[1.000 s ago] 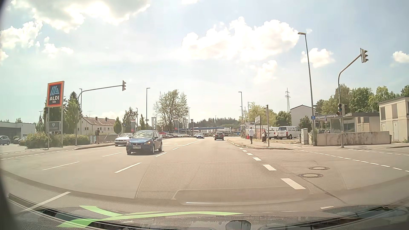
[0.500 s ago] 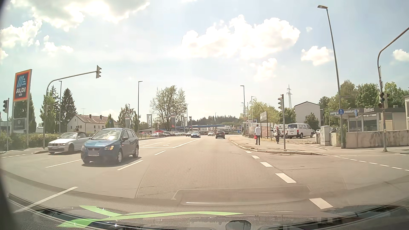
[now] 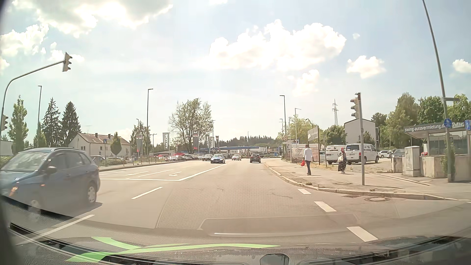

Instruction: Follow the waypoints while adhering to traffic rules and regulations

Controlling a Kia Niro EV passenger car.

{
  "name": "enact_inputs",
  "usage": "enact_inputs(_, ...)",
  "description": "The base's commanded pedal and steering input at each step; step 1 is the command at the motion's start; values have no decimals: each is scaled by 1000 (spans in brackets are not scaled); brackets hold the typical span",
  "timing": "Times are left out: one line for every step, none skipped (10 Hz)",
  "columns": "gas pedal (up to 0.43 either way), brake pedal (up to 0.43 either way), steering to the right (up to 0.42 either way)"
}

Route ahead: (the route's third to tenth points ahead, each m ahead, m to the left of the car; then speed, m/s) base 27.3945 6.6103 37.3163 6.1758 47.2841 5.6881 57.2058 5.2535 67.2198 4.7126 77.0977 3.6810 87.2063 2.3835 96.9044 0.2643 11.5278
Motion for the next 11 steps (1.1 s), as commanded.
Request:
enact_inputs(220,0,-4)
enact_inputs(220,0,-4)
enact_inputs(220,0,-3)
enact_inputs(209,0,-4)
enact_inputs(209,0,-3)
enact_inputs(209,0,-4)
enact_inputs(209,0,-4)
enact_inputs(209,0,-3)
enact_inputs(209,0,-4)
enact_inputs(209,0,-3)
enact_inputs(197,0,-3)
